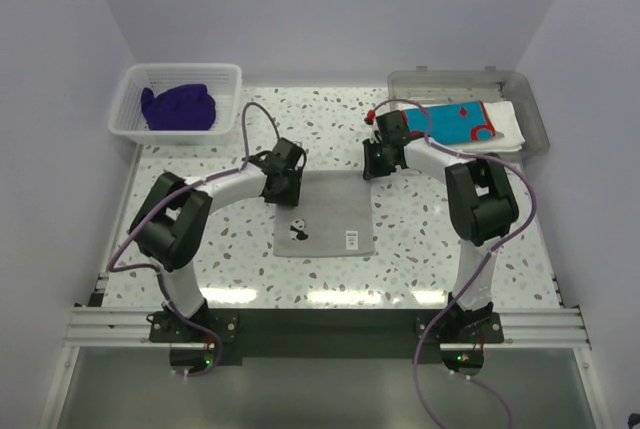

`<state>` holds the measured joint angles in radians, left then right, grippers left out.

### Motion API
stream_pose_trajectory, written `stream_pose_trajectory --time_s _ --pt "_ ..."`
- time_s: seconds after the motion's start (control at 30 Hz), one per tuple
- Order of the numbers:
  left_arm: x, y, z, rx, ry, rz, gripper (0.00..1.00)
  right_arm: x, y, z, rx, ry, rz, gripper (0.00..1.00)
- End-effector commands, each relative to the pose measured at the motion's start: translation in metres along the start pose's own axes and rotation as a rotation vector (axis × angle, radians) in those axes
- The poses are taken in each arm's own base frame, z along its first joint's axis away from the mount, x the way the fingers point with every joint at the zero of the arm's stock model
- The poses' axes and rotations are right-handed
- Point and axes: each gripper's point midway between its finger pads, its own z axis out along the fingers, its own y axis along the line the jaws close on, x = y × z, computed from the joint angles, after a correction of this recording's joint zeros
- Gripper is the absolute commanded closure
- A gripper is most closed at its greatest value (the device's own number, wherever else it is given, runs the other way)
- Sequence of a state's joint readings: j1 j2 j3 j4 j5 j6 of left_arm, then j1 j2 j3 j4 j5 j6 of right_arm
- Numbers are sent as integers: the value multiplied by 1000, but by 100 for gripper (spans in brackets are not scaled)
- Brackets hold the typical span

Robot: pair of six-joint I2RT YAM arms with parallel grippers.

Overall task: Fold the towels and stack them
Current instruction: Fold the towel

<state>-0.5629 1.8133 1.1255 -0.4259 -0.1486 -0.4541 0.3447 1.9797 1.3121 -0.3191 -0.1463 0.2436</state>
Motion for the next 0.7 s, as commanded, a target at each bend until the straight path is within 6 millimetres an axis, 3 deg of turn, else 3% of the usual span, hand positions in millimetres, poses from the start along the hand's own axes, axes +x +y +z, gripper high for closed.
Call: stream_pose_trajectory --time_s 0.0,0.13,0.23,0.4,0.67 --pt "-11 -10 -18 75 -42 -29 52 -21 -6 -6 24 -37 -144 80" --pt "-54 -7 -47 76 -180 19 44 -37 2 -27 -6 -56 -278 76" --pt "-84 4 -47 63 -240 45 47 -44 10 -35 -39 -62 -311 76" --pt "-96 6 -24 92 -221 61 68 -45 18 -32 -82 -63 -292 79" --pt "-86 -2 14 113 -135 81 87 -43 14 -23 -71 -46 -292 80"
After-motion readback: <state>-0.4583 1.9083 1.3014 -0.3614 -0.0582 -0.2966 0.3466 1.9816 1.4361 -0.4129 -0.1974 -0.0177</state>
